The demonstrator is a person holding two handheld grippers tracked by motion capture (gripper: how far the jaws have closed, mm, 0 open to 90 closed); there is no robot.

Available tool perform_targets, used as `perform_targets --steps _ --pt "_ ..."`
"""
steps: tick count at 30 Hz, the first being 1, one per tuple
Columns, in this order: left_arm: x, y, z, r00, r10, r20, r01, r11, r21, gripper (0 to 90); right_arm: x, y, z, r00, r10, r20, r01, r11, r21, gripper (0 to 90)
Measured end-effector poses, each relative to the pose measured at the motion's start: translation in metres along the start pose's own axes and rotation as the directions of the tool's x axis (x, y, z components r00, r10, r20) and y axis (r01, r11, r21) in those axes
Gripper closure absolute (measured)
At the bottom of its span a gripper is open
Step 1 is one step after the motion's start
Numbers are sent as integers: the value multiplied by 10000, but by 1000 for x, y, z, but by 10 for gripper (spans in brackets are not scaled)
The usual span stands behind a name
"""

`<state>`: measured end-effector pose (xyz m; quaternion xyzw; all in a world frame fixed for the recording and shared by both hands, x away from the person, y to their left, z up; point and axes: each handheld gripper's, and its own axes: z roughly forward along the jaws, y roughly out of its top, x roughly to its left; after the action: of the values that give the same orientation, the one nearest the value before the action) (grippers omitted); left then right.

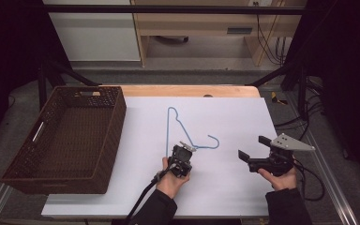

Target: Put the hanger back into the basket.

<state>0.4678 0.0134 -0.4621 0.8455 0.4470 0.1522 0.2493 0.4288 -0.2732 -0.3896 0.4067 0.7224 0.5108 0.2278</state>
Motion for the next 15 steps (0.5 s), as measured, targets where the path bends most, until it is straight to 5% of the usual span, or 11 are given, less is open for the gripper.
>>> perform_targets --steps 9,15 --pt "-9 -2 0 9981 31 -608 -38 9999 -112 859 1 1 0 10000 21 7 -21 10000 -29 32" --pt "-3 -3 -1 9983 -509 -291 502 9984 -242 867 3 -1 4 10000 -14 -65 14 10000 57 33"
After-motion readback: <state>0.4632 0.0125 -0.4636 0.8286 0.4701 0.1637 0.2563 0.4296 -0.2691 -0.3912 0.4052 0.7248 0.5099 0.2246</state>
